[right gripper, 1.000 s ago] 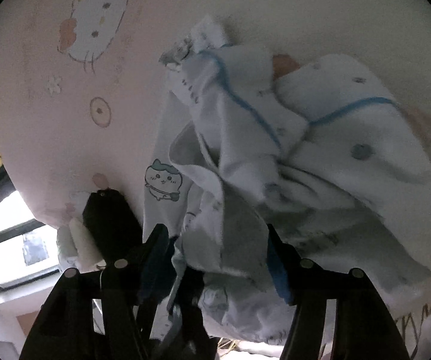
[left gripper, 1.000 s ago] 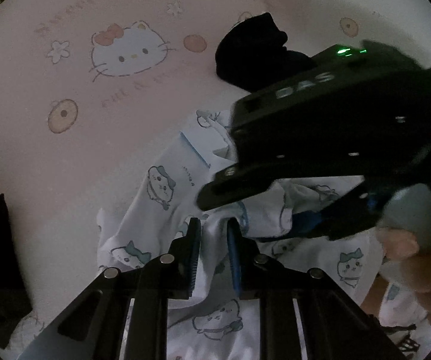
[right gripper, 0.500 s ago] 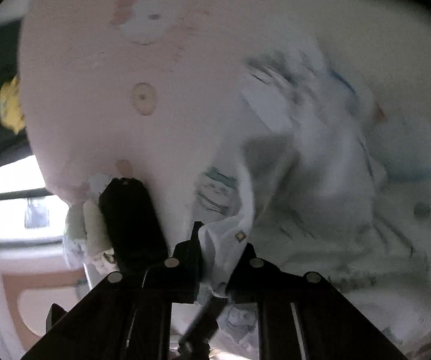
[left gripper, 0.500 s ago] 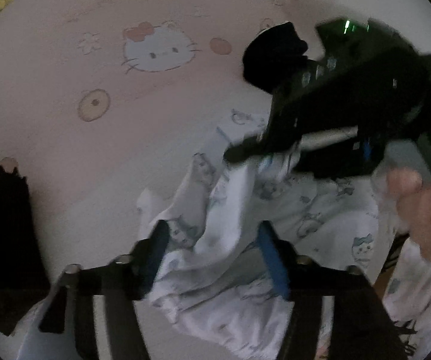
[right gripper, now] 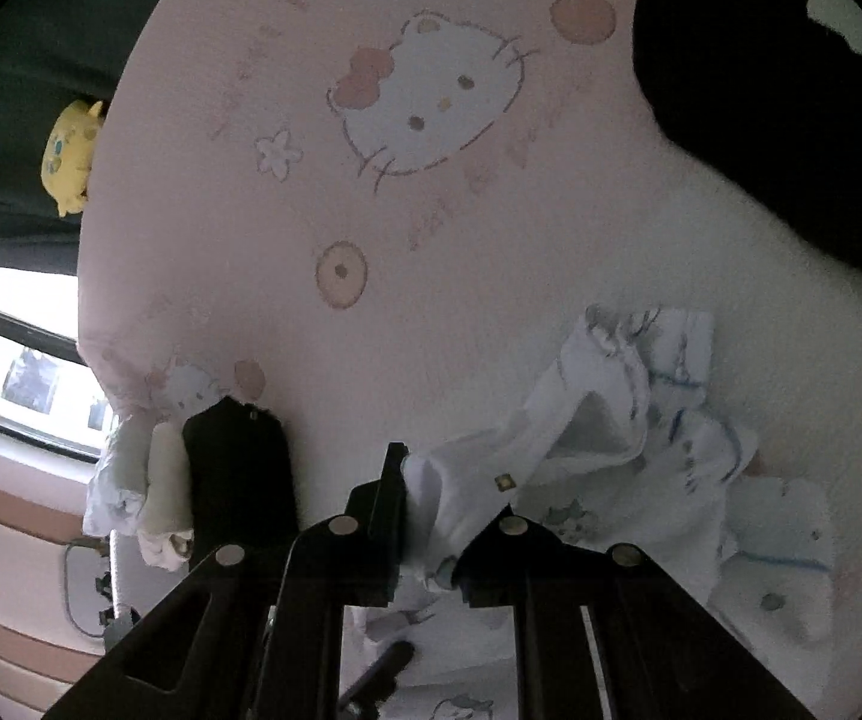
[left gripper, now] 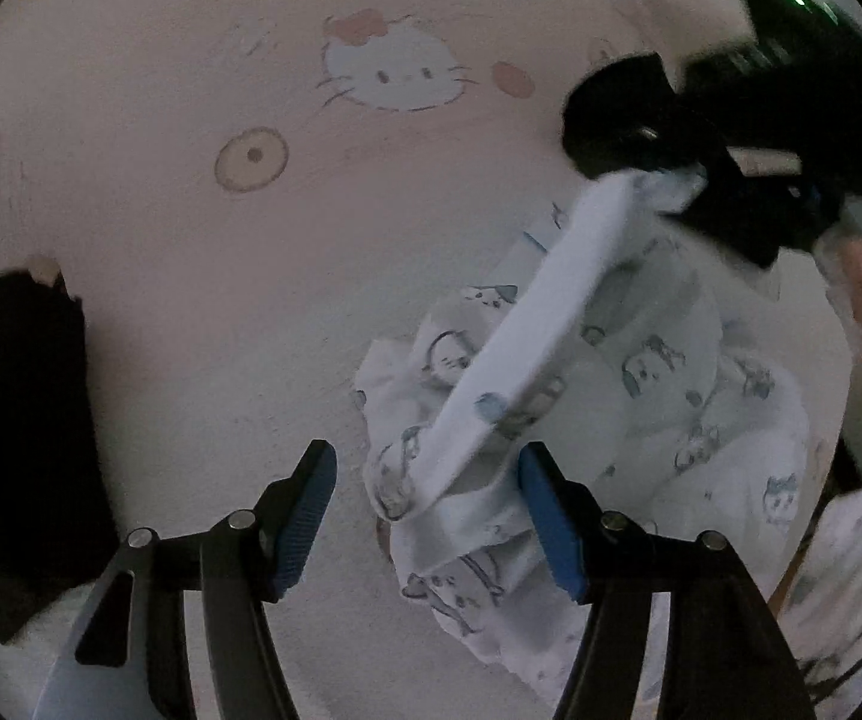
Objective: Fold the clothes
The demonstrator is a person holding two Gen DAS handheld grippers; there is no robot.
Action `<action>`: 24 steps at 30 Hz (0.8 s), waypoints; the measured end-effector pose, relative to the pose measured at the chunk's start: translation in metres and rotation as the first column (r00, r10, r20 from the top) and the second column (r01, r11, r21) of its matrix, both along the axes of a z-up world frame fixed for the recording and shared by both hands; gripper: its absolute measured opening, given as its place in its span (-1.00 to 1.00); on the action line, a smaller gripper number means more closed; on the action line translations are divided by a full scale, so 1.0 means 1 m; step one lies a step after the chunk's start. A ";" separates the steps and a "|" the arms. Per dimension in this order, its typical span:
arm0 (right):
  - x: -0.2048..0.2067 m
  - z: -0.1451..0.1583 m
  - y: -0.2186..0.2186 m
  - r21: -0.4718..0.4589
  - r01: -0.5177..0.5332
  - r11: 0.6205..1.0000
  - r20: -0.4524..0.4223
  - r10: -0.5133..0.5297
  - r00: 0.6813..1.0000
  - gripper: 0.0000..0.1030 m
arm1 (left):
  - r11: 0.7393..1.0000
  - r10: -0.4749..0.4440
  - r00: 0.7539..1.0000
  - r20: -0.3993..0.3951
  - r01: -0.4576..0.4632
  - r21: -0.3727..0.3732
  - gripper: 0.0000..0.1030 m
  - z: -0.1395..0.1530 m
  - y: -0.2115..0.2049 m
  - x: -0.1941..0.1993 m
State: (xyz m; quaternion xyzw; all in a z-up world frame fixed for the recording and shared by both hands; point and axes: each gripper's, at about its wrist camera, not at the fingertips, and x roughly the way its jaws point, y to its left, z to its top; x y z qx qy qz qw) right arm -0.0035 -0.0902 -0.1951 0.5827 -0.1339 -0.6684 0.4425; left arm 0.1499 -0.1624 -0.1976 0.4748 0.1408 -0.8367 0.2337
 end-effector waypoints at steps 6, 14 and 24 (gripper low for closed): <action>-0.001 0.008 -0.002 0.045 0.014 0.999 -0.101 -0.009 0.995 -0.77 | 0.995 0.042 0.999 -0.010 -0.041 0.094 0.18 -0.006 -0.015 -0.011; -0.016 0.015 0.015 0.103 0.077 0.992 -0.161 -0.060 0.985 -0.77 | 0.997 0.034 0.999 0.018 -0.035 0.064 0.11 -0.017 -0.022 -0.036; -0.038 0.001 0.054 0.204 0.185 0.961 -0.179 -0.149 0.973 -0.78 | 0.997 0.067 0.998 0.017 -0.066 -0.040 -0.19 -0.010 -0.010 -0.048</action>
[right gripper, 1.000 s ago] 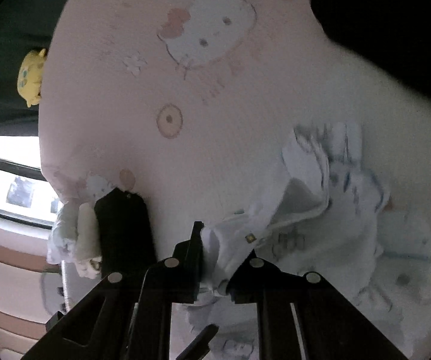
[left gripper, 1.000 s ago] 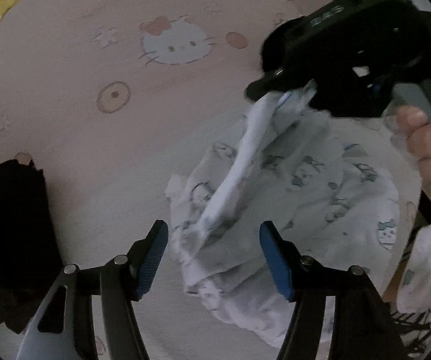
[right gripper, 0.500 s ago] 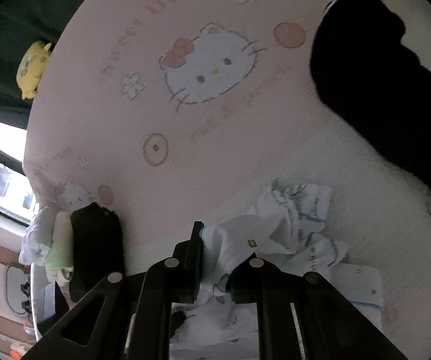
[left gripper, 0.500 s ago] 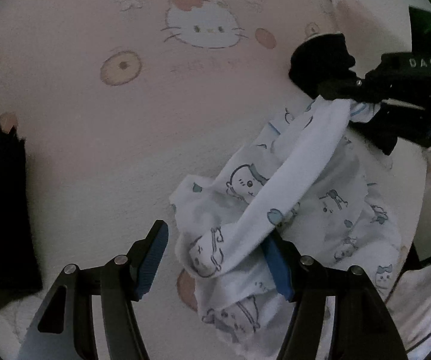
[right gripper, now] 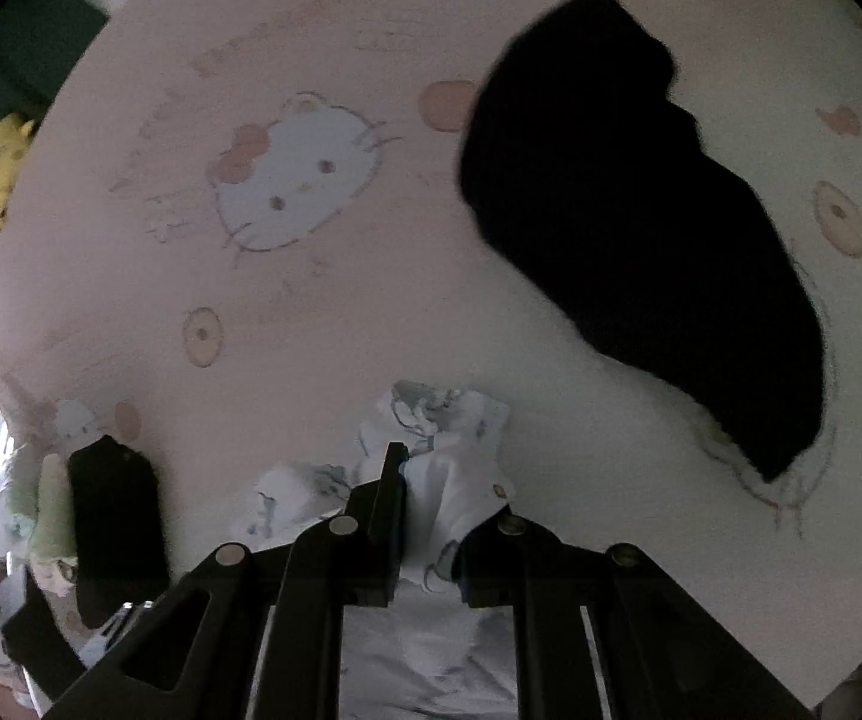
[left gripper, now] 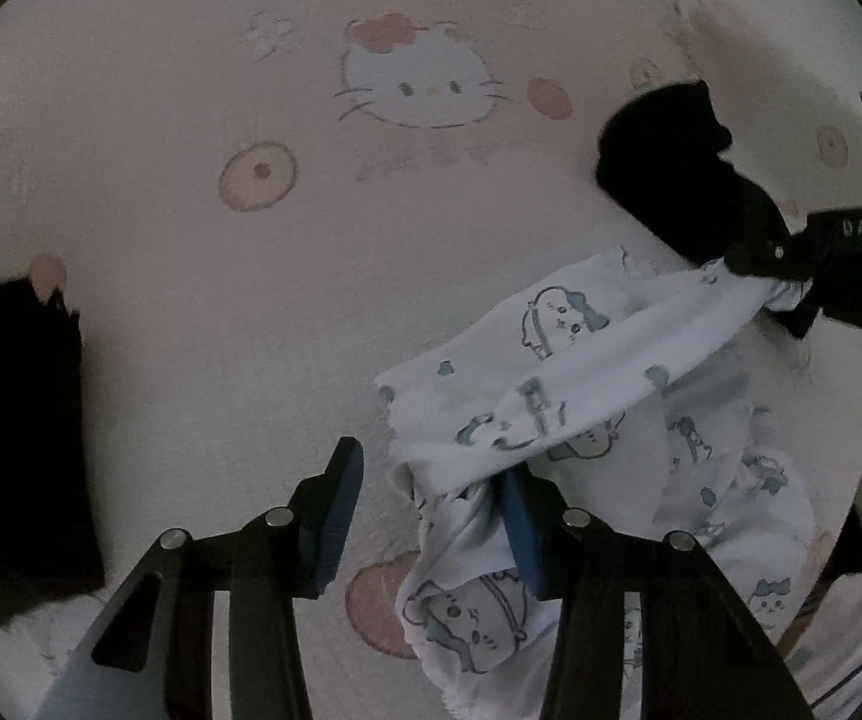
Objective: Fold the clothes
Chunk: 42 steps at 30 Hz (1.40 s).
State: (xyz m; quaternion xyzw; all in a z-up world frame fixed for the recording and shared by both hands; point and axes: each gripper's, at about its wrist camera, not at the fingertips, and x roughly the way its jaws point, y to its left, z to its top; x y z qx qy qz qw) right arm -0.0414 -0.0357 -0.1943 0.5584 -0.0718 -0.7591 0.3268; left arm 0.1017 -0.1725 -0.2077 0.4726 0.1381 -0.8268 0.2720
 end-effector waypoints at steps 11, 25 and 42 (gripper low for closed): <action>-0.008 -0.013 0.035 0.112 0.022 0.994 -0.001 -0.022 1.000 -0.78 | 0.999 -0.047 0.998 0.046 0.046 0.029 0.04 -0.018 0.008 -0.025; 0.000 -0.011 0.032 0.107 -0.077 0.991 -0.058 0.084 0.995 -0.78 | 1.000 0.009 0.997 -0.077 -0.009 0.003 -0.75 -0.001 0.023 -0.022; -0.038 0.013 -0.025 0.015 -0.162 0.987 -0.091 0.163 0.982 -0.78 | 0.998 0.009 1.000 -0.027 -0.011 -0.068 -0.76 0.054 -0.012 -0.009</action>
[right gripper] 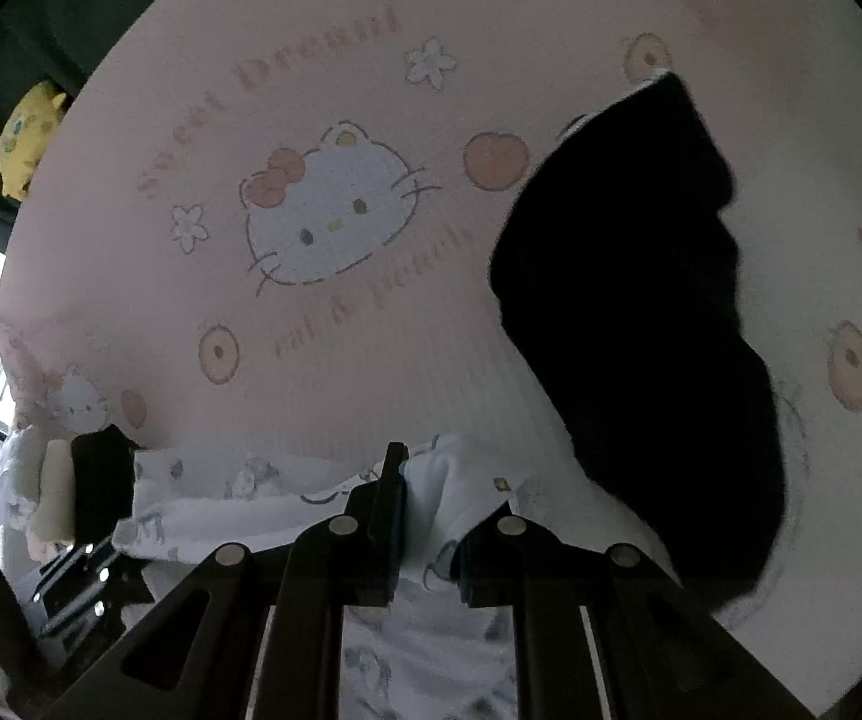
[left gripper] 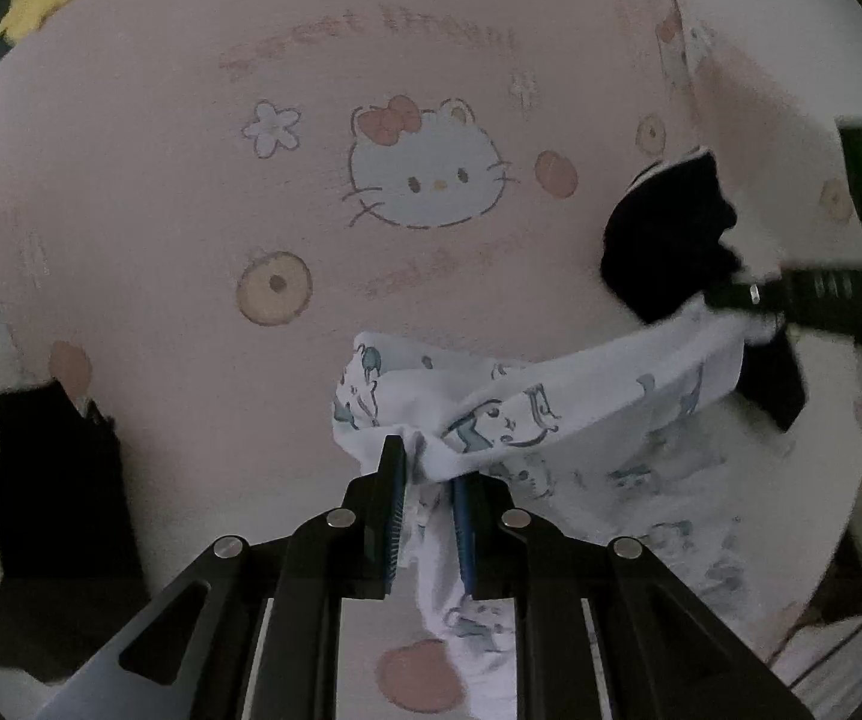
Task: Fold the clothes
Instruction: 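Lower the white garment onto the bed and open both grippers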
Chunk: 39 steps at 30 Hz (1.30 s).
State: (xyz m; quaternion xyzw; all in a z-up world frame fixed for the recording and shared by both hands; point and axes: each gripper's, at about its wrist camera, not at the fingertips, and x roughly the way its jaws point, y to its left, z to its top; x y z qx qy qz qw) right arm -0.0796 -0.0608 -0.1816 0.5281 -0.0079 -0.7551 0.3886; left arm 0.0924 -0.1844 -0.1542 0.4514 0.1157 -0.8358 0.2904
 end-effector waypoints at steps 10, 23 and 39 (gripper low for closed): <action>-0.009 -0.023 -0.071 0.000 -0.118 0.993 -0.025 0.118 0.993 -0.48 | 0.985 0.038 0.997 0.066 -0.048 0.165 -0.75 -0.034 -0.057 -0.005; -0.022 -0.026 -0.052 0.017 -0.074 0.997 -0.007 0.074 0.997 0.37 | 0.924 0.229 0.969 -0.096 -0.185 0.334 -0.10 -0.031 -0.078 0.010; 0.036 -0.022 0.032 0.007 -0.055 0.998 -0.018 0.055 0.998 0.40 | 0.916 0.216 0.972 -0.095 -0.168 0.364 0.22 -0.028 -0.021 0.019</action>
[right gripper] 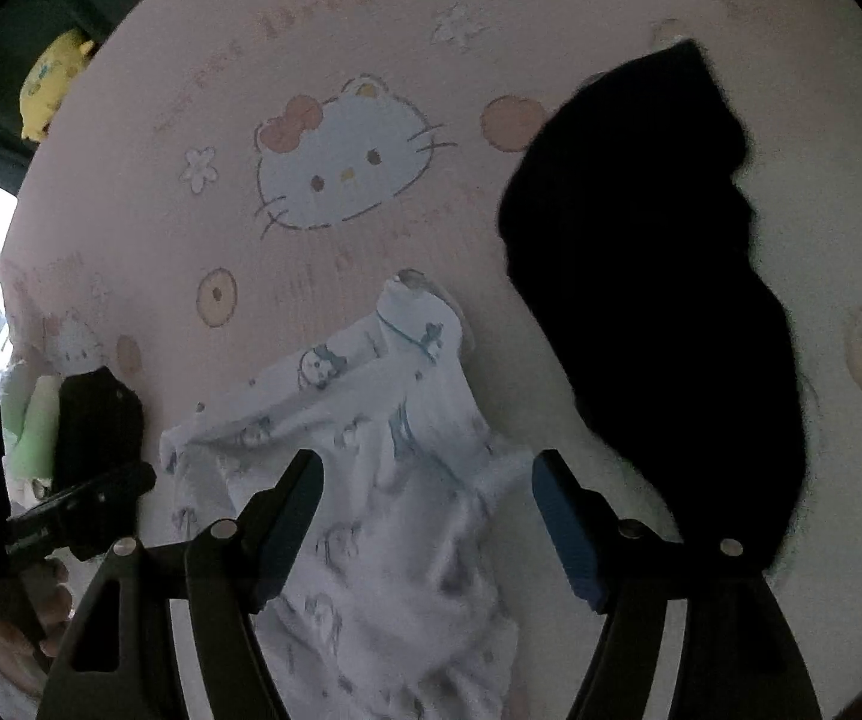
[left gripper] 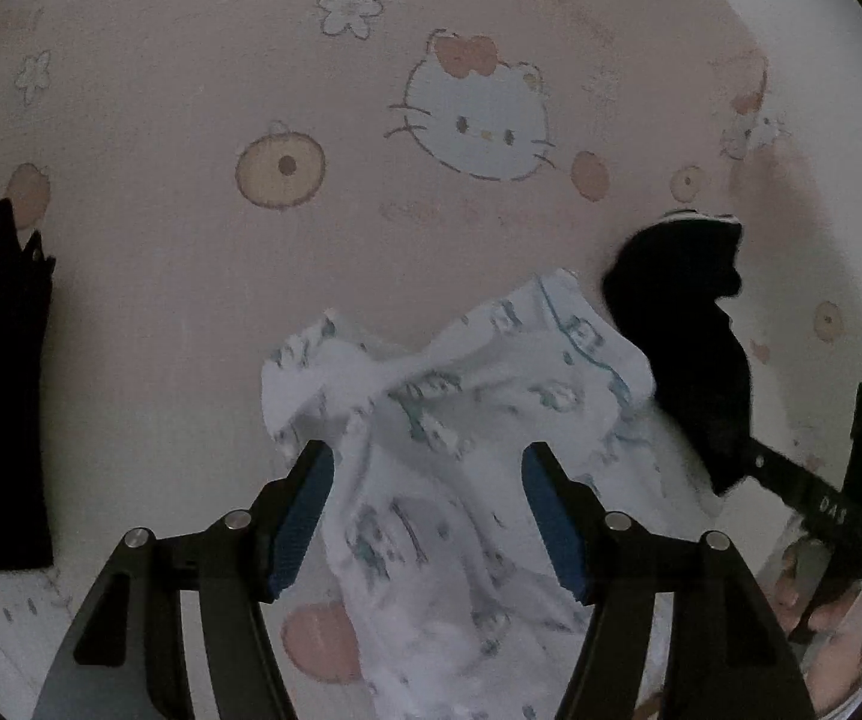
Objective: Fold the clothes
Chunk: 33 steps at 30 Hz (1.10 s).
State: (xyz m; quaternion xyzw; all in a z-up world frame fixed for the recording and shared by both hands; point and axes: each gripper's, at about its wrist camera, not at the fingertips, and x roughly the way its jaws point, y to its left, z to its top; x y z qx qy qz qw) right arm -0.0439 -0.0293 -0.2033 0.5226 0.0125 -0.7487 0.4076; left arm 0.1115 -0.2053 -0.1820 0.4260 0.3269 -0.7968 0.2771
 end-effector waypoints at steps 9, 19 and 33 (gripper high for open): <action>0.034 -0.002 0.067 -0.023 0.104 0.994 0.095 -0.101 0.990 0.47 | 0.997 -0.029 0.996 -0.085 0.022 -0.079 0.22 0.029 0.081 0.026; 0.093 0.005 0.111 -0.144 0.149 0.978 0.085 -0.138 0.987 0.49 | 0.962 -0.103 0.994 -0.027 0.093 -0.255 0.26 0.029 0.139 0.026; 0.103 -0.066 0.140 -0.281 0.328 0.902 0.541 -0.134 0.830 0.49 | 0.828 -0.297 0.895 0.331 0.415 -0.377 0.26 -0.046 0.179 0.044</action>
